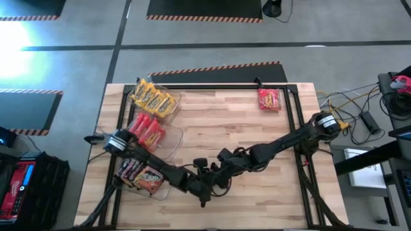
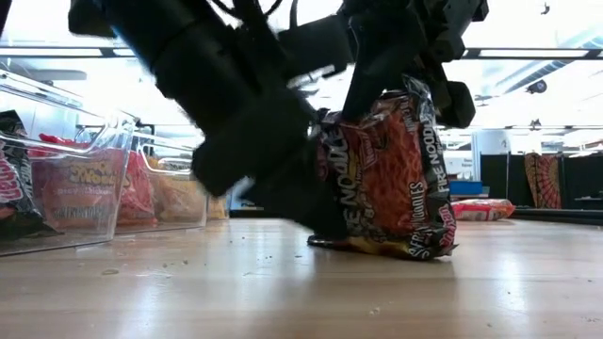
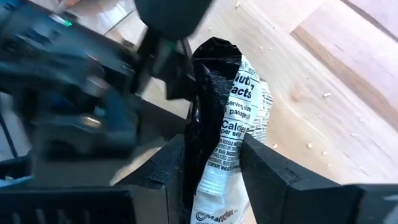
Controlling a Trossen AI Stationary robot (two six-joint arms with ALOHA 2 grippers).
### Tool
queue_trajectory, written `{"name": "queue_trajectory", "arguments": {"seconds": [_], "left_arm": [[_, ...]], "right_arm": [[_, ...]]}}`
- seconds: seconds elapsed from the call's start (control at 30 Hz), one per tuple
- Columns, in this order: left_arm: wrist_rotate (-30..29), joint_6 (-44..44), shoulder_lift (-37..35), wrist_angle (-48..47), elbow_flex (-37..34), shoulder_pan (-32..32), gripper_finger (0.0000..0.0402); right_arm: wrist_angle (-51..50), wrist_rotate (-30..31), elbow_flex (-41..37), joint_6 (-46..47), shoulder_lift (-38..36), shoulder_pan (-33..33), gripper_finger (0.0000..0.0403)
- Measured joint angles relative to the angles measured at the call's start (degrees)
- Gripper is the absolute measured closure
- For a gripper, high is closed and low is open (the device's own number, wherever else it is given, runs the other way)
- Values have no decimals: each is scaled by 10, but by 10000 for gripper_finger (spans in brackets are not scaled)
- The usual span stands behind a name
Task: Sort Maruchan noodles
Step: Put the black noodles pack into the bottom transparent bin
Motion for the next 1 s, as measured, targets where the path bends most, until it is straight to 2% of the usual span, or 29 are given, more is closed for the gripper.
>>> {"name": "queue_trajectory", "arguments": {"seconds": [0.37,0.6,0.73,0.83,1.0], "left_arm": [[-10,4,-74,-63,-6,-9,264],[-7,55,-113,-99,-8,-19,264],[9,89,-123,-114,-9,-19,264],[46,105,-124,-120,-9,-16,264],[49,112,-122,-111,-14,-14,264]], "right_arm": [[-25,-6,0,-64,-4,0,282],[-35,-45,-1,-132,-4,-1,280],[-44,-60,-1,-165,-4,-1,279],[-44,-68,-1,-177,-4,0,278],[-46,-94,-1,-185,-4,2,278]]}}
